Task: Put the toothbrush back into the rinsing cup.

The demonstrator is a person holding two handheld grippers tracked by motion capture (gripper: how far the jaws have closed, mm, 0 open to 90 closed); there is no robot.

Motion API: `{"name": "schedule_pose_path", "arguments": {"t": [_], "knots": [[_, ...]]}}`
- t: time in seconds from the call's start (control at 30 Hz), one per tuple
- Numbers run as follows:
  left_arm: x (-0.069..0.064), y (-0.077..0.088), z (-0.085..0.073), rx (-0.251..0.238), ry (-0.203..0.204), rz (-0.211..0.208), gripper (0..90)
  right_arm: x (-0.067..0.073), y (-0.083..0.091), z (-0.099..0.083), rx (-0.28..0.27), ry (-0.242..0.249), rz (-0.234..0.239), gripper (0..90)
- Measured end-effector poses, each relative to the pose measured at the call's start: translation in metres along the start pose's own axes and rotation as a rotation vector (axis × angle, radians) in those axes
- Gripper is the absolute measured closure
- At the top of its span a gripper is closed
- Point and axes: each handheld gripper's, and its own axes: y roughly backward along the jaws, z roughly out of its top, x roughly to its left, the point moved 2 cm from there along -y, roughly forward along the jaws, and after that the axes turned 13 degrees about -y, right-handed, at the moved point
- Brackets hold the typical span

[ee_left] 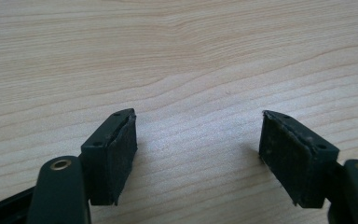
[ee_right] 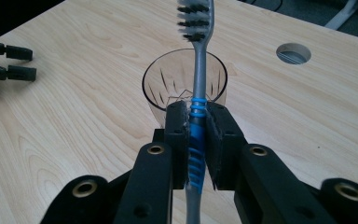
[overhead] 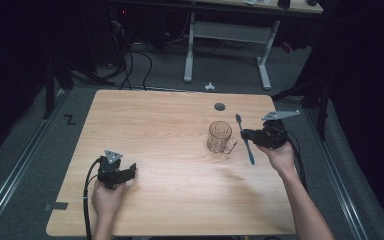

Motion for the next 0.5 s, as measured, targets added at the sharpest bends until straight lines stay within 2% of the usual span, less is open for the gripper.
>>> {"name": "schedule_pose_path", "arguments": {"t": [0.5], "knots": [[0.0,0.0,0.0,0.0,0.001,0.0,28.1,0.009,0.0,0.011,-0.047,0.029,0.006,80.2]]}}
